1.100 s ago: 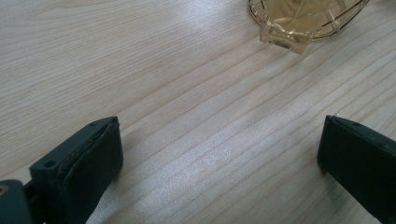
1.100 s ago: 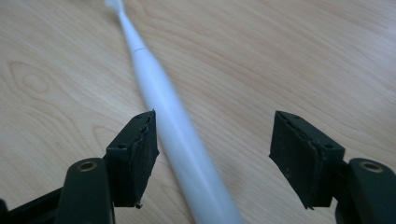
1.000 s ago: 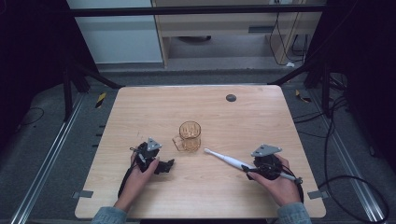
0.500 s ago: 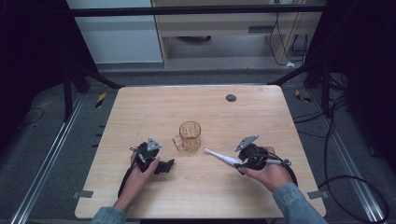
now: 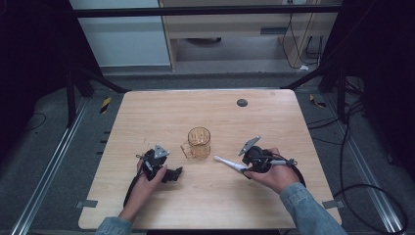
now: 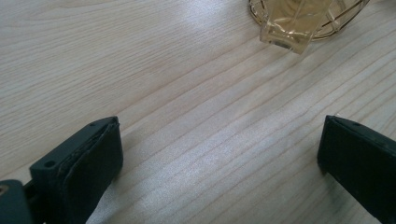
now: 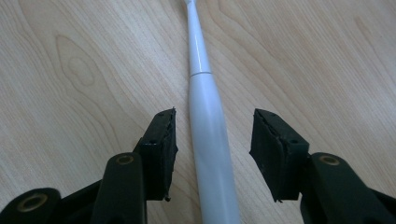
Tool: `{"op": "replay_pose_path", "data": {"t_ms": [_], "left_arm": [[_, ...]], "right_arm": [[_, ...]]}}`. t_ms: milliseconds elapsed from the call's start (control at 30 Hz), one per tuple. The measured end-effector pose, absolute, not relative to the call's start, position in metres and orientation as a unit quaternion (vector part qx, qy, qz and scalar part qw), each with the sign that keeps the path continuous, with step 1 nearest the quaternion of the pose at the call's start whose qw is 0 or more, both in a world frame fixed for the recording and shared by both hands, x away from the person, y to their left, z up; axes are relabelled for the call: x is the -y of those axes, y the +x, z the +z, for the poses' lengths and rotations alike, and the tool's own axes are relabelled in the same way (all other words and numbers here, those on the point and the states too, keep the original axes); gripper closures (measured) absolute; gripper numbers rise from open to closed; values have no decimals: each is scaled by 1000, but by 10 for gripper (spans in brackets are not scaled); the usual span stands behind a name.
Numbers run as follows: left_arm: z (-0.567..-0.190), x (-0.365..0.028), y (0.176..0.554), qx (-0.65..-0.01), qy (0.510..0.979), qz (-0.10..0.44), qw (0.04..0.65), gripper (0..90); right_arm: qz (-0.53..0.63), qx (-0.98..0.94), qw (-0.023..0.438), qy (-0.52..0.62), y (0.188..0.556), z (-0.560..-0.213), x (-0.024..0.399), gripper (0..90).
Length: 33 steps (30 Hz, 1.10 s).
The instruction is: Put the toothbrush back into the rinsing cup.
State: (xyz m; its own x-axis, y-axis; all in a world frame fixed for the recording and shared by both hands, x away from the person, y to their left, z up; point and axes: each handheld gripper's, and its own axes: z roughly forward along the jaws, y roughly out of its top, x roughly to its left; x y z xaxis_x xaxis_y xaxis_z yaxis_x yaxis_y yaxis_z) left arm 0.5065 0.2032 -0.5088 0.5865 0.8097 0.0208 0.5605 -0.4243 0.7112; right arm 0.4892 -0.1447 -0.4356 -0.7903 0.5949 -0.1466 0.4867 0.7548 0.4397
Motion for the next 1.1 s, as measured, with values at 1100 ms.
{"op": "replay_pose_path", "data": {"t_ms": [1100], "left_arm": [[-509, -203, 507, -416, 824, 184, 339, 0]], "right_arm": [[151, -944, 108, 274, 504, -457, 139, 575]]}}
